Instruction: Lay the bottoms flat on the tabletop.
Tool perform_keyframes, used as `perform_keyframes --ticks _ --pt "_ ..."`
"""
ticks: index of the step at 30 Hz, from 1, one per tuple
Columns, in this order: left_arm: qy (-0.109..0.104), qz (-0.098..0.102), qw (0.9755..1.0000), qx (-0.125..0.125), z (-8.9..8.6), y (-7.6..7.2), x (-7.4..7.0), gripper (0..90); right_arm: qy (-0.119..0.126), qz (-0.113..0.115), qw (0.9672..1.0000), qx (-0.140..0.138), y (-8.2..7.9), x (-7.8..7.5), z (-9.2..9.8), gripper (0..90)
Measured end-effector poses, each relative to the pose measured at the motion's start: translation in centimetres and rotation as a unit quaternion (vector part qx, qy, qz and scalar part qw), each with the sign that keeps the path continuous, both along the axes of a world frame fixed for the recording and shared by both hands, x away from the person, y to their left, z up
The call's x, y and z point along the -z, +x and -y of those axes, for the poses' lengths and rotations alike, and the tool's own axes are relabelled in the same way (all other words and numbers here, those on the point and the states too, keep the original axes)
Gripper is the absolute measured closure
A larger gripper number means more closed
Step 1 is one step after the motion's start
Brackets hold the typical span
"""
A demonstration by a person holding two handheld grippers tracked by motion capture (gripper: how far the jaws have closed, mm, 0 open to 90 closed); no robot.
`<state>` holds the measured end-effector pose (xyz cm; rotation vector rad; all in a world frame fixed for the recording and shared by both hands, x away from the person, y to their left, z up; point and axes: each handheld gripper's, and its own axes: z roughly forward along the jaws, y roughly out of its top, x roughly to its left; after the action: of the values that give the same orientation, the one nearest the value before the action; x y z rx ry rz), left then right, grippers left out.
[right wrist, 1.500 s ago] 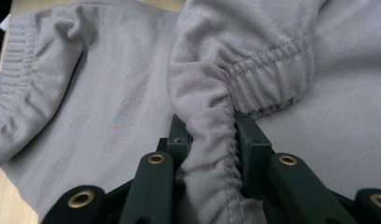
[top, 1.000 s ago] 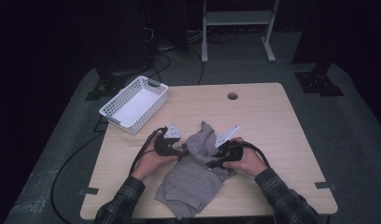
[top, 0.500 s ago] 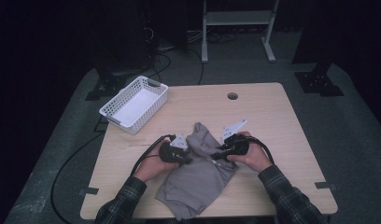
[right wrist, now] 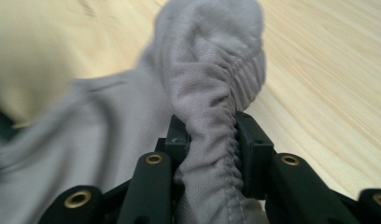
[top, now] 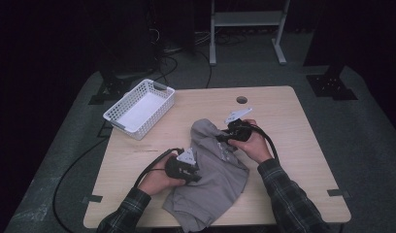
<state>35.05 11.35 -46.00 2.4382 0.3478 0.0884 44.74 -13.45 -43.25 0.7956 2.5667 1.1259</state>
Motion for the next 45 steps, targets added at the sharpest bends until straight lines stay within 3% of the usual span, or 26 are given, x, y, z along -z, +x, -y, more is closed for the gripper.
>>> perform_keyframes --ticks 2,6,14,17,26,35,41,45 --pt "-0.001 -0.001 1.0000 -0.002 -0.1 0.0 0.0 65.5 -0.010 -0.005 0.9997 0.023 0.7 0.8 -0.1 59.2" --pt "-0.006 0.000 0.9999 -0.009 -0.1 0.0 0.1 58.9 0.001 0.005 0.9984 0.057 0.9 0.8 0.5 44.9" --pt "-0.013 0.001 0.9993 -0.036 -0.3 0.1 -0.1 50.5 0.053 0.022 0.9931 0.102 -0.7 -0.6 4.3 42.6" --pt "-0.018 0.008 0.9987 -0.048 -0.5 0.1 -0.5 49.9 0.051 0.018 0.9924 0.110 -1.4 -0.7 5.7 43.4" --pt "-0.039 0.028 0.9961 -0.074 -0.4 0.1 -1.9 48.5 0.055 -0.007 0.9931 0.104 -3.5 0.2 8.3 48.2" --pt "-0.050 0.047 0.9947 -0.076 1.7 0.1 -2.2 48.3 0.069 -0.040 0.9946 0.067 -6.5 1.1 9.4 58.4" --pt "-0.025 0.055 0.9946 -0.084 2.4 1.1 -1.1 48.0 0.078 -0.062 0.9947 0.026 -8.4 1.5 9.1 61.0" --pt "-0.008 0.043 0.9952 -0.087 2.3 1.4 0.2 48.0 0.069 -0.076 0.9947 -0.002 -9.5 2.0 8.6 62.5"
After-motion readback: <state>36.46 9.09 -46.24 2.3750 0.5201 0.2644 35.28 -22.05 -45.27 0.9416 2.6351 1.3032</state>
